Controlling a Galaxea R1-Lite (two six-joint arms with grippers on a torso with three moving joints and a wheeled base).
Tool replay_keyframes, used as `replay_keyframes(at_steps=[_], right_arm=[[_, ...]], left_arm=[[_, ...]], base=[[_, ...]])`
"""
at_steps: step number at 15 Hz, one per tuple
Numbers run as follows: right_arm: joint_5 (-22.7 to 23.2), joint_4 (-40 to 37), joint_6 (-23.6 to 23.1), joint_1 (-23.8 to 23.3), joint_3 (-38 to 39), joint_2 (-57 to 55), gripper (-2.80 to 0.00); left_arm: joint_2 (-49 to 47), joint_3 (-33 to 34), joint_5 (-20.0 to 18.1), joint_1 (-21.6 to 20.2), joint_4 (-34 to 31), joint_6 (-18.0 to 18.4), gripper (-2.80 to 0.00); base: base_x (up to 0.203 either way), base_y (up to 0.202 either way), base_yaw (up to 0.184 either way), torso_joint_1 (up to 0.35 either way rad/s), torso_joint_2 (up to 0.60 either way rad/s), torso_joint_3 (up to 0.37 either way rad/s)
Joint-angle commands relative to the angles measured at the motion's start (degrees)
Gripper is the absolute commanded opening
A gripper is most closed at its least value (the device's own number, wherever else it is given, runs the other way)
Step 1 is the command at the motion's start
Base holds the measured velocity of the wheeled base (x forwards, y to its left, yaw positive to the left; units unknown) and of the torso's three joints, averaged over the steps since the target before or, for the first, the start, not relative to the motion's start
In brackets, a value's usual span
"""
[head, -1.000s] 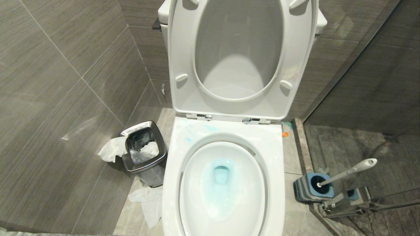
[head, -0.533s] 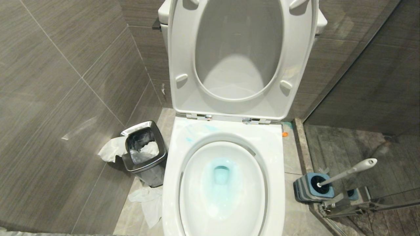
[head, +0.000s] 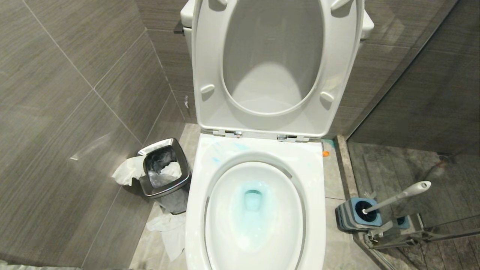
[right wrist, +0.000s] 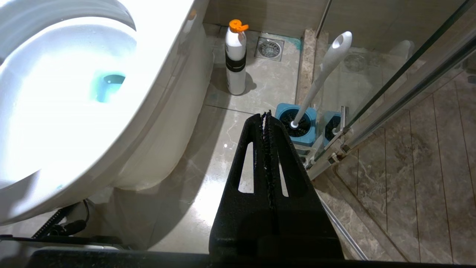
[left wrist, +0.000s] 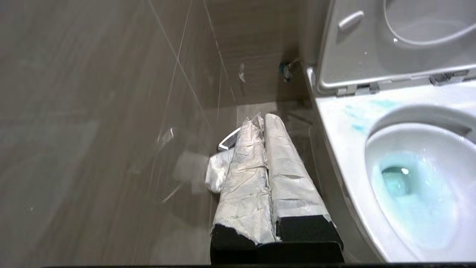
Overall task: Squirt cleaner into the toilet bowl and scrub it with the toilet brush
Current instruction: Flush the toilet
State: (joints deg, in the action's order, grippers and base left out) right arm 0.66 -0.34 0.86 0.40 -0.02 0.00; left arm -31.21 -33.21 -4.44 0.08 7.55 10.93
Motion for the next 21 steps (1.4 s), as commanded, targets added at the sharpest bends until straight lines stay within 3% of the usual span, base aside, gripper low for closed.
replay_keyframes(at_steps=[1, 8, 12, 17, 21], right_arm=[[0.0, 0.0, 0.0, 0.0, 0.0, 0.0, -2.80], [0.0, 0.0, 0.0, 0.0, 0.0, 0.0, -2.80], [0.0, 0.0, 0.0, 0.0, 0.0, 0.0, -2.80], [0.0, 0.0, 0.0, 0.0, 0.0, 0.0, -2.80], [0.0, 0.0, 0.0, 0.0, 0.0, 0.0, -2.80]], left_arm=[[-12.4, -8.1, -0.1, 1.1, 0.3, 0.2, -2.80], [-31.2, -22.4, -6.3, 4.6, 0.8, -1.0, -2.80], [-39.4, -34.1, -14.2, 5.2, 0.5, -12.5, -2.80], [-44.5, -41.2, -20.4, 6.1, -0.1, -23.3, -2.80], [-49.0, -44.5, -20.9, 7.2, -0.8, -24.7, -2.80]], base=[[0.000, 0.000, 0.000, 0.000, 0.00, 0.000], [0.000, 0.000, 0.000, 0.000, 0.00, 0.000], [0.000, 0.000, 0.000, 0.000, 0.00, 0.000], [0.000, 0.000, 0.000, 0.000, 0.00, 0.000], [0.000, 0.000, 0.000, 0.000, 0.00, 0.000]])
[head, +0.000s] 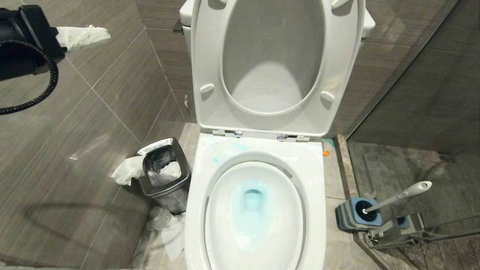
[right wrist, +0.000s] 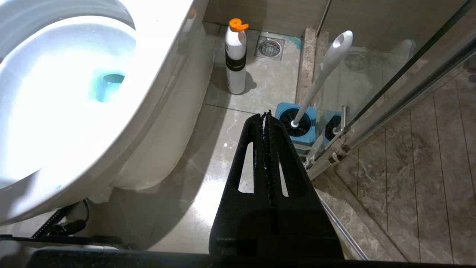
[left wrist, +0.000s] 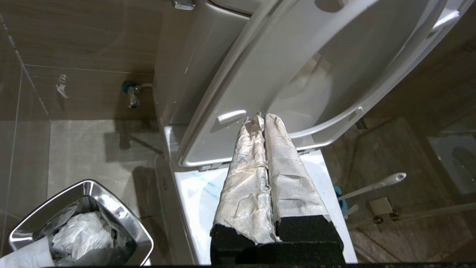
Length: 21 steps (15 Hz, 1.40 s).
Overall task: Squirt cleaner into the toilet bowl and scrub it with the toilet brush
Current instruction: Flush the toilet
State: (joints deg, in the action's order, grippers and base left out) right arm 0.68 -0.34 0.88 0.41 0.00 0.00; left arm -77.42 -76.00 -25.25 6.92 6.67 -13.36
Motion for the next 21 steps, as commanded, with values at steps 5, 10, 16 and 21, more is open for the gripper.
replay_keyframes(at_steps=[5, 10, 16, 21], right_arm=[[0.0, 0.0, 0.0, 0.0, 0.0, 0.0, -2.80], [0.0, 0.0, 0.0, 0.0, 0.0, 0.0, -2.80], [0.0, 0.0, 0.0, 0.0, 0.0, 0.0, -2.80], [0.0, 0.0, 0.0, 0.0, -0.1, 0.0, -2.80]], left_arm=[[-9.3, -8.7, 0.2, 1.8, 0.1, -0.7, -2.80], [-14.5, -20.6, 0.1, 2.1, -5.2, 0.3, -2.80], [-18.2, -35.1, 0.5, -3.6, -26.0, 0.9, -2.80], [-20.0, -35.6, 2.4, -7.3, -27.7, 10.6, -2.80]], base=[[0.000, 0.000, 0.000, 0.000, 0.00, 0.000], [0.000, 0.000, 0.000, 0.000, 0.00, 0.000], [0.000, 0.000, 0.000, 0.000, 0.00, 0.000], [0.000, 0.000, 0.000, 0.000, 0.00, 0.000]])
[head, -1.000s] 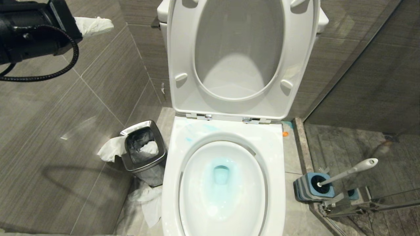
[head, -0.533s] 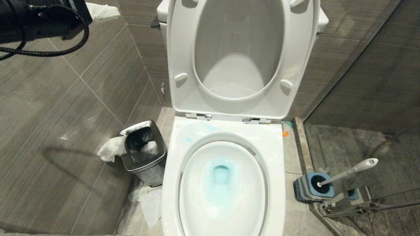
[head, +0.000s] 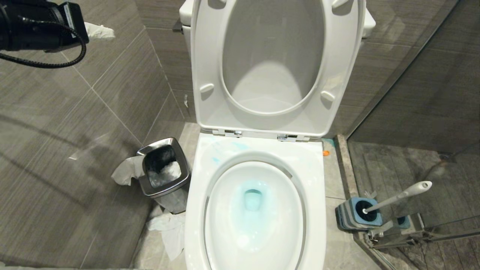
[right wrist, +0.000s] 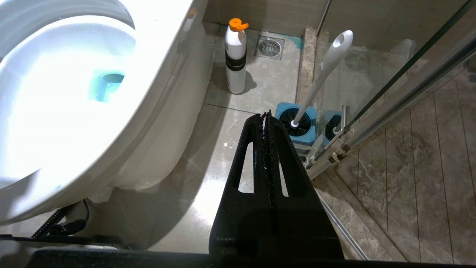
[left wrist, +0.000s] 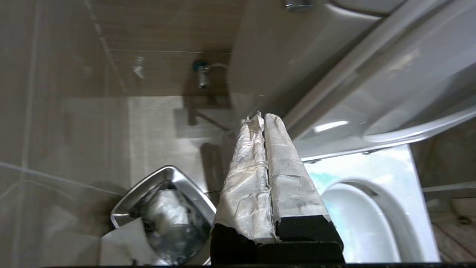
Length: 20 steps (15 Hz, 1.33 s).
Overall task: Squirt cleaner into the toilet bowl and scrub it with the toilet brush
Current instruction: Flush the toilet
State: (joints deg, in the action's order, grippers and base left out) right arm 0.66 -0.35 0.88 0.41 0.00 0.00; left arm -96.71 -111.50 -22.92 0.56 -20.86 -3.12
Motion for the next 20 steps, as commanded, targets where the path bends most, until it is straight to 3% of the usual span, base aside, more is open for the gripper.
replay_keyframes(at_steps=[1, 5, 9, 12, 14, 17, 20], right_arm=[[0.0, 0.0, 0.0, 0.0, 0.0, 0.0, -2.80], [0.0, 0.0, 0.0, 0.0, 0.0, 0.0, -2.80], [0.0, 0.0, 0.0, 0.0, 0.0, 0.0, -2.80], [0.0, 0.0, 0.0, 0.0, 0.0, 0.0, -2.80], [0.0, 0.0, 0.0, 0.0, 0.0, 0.0, -2.80], [0.0, 0.0, 0.0, 0.0, 0.0, 0.0, -2.80], [0.0, 0.0, 0.0, 0.0, 0.0, 0.0, -2.80]], left_arm=[[-0.8, -0.1, 0.9, -1.3, 0.0, 0.6, -2.80], [-1.2, -0.4, 7.2, -0.6, 1.7, 1.5, -2.80], [-2.4, -1.1, 17.8, 4.9, 10.1, 1.4, -2.80], [-3.7, -1.3, 18.5, 7.1, 19.4, 1.3, -2.80], [-4.0, -1.3, 19.5, 7.4, 21.4, 0.9, -2.80], [-5.2, -1.3, 23.9, 8.7, 23.7, 0.0, -2.80], [-6.6, -1.3, 24.1, 10.6, 29.3, -5.7, -2.80]], base=[[0.000, 0.000, 0.000, 0.000, 0.00, 0.000], [0.000, 0.000, 0.000, 0.000, 0.00, 0.000], [0.000, 0.000, 0.000, 0.000, 0.00, 0.000], [0.000, 0.000, 0.000, 0.000, 0.00, 0.000], [0.000, 0.000, 0.000, 0.000, 0.00, 0.000], [0.000, 0.000, 0.000, 0.000, 0.00, 0.000], [0.000, 0.000, 0.000, 0.000, 0.00, 0.000]])
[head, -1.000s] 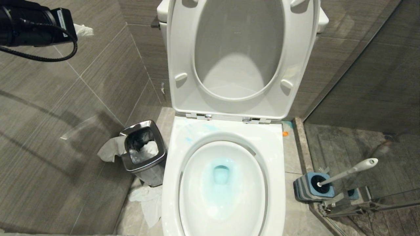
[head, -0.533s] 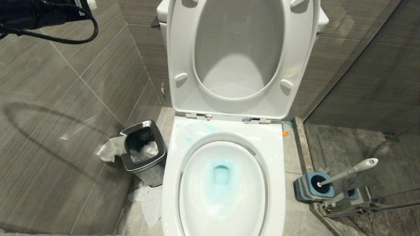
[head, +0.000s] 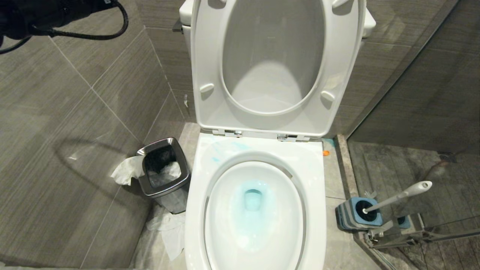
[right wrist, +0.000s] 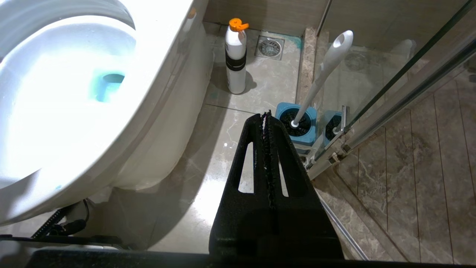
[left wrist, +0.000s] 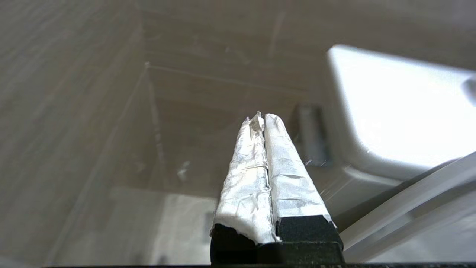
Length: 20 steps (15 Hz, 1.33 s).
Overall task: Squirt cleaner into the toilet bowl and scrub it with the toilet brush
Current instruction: Flush the toilet
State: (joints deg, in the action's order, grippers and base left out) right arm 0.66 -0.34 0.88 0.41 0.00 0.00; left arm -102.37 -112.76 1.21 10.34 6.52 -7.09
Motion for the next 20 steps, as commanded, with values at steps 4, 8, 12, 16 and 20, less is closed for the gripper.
replay_keyframes(at_steps=[4, 8, 12, 16, 20], right_arm=[[0.0, 0.0, 0.0, 0.0, -0.1, 0.0, -2.80], [0.0, 0.0, 0.0, 0.0, -0.1, 0.0, -2.80], [0.0, 0.0, 0.0, 0.0, 0.0, 0.0, -2.80], [0.0, 0.0, 0.0, 0.0, 0.0, 0.0, -2.80], [0.0, 0.0, 0.0, 0.0, 0.0, 0.0, -2.80]], left_arm=[[-1.9, 0.0, 0.0, 1.7, 7.8, -3.7, -2.80], [-2.5, 0.0, -0.2, 1.7, 12.4, -4.6, -2.80], [-2.2, 0.0, -0.1, 1.7, 16.8, -5.7, -2.80], [-1.7, 0.0, 0.0, 1.5, 18.7, -6.6, -2.80], [-1.9, 0.0, 0.1, 1.6, 18.8, -7.9, -2.80]], base=[[0.000, 0.000, 0.000, 0.000, 0.00, 0.000], [0.000, 0.000, 0.000, 0.003, 0.00, -0.087], [0.000, 0.000, 0.000, 0.006, 0.00, -0.166], [0.000, 0.000, 0.000, 0.003, 0.00, -0.030], [0.000, 0.000, 0.000, 0.000, 0.00, -0.038]])
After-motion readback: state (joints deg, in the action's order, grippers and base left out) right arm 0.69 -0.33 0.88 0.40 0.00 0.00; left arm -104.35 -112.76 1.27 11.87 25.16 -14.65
